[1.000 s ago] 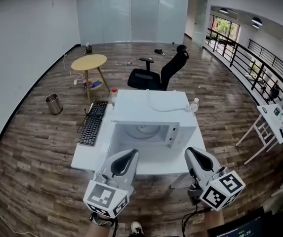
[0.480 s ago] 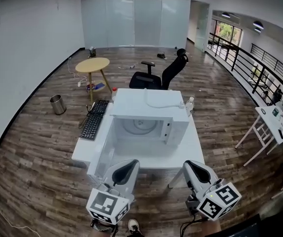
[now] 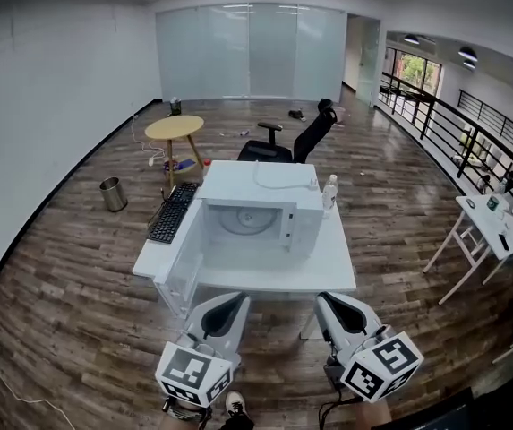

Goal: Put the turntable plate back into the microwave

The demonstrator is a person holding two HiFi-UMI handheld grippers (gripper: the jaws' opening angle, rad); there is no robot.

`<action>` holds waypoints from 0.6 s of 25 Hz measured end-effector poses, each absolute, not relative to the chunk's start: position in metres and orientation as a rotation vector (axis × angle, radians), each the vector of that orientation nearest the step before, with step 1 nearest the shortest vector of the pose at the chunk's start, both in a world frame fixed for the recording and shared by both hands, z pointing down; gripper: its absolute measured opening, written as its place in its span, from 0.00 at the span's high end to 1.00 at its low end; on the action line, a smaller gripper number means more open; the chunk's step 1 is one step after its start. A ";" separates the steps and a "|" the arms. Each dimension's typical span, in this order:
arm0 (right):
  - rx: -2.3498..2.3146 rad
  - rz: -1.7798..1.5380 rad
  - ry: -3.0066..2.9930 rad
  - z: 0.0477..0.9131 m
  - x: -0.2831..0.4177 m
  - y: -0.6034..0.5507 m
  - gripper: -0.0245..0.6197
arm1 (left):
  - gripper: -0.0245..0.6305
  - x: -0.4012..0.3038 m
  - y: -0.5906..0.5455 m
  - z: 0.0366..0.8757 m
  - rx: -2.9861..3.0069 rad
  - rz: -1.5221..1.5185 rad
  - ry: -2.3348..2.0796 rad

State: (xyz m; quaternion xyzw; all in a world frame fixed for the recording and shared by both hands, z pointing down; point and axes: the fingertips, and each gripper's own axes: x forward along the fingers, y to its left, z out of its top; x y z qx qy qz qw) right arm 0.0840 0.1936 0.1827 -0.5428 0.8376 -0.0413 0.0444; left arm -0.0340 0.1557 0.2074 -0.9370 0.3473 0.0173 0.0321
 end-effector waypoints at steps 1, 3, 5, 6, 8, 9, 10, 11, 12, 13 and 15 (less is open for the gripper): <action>-1.657 -0.123 2.561 0.184 0.085 0.203 0.95 | 0.95 -0.033 0.165 0.207 -2.878 0.053 1.073; -1.663 -0.112 2.562 0.186 0.087 0.220 0.95 | 0.95 -0.032 0.184 0.207 -2.864 0.059 1.087; -1.658 -0.099 2.566 0.186 0.089 0.240 0.95 | 0.95 -0.031 0.203 0.208 -2.854 0.064 1.109; -1.650 -0.093 2.568 0.186 0.089 0.251 0.95 | 0.95 -0.030 0.213 0.209 -2.851 0.066 1.120; -1.640 -0.077 2.573 0.185 0.087 0.273 0.95 | 0.95 -0.030 0.236 0.211 -2.848 0.073 1.137; -1.635 -0.068 2.577 0.183 0.087 0.283 0.95 | 0.95 -0.030 0.247 0.211 -2.848 0.075 1.142; -1.628 -0.062 2.582 0.182 0.086 0.293 0.95 | 0.95 -0.029 0.258 0.211 -2.848 0.075 1.143; -1.622 -0.061 2.586 0.180 0.085 0.302 0.95 | 0.95 -0.028 0.269 0.210 -2.846 0.072 1.143; -1.616 -0.064 2.590 0.180 0.085 0.310 0.95 | 0.95 -0.027 0.279 0.209 -2.843 0.069 1.143; -1.611 -0.070 2.592 0.179 0.084 0.318 0.95 | 0.95 -0.027 0.287 0.207 -2.840 0.067 1.146; -1.603 -0.091 2.598 0.178 0.083 0.328 0.95 | 0.95 -0.028 0.299 0.202 -2.835 0.065 1.157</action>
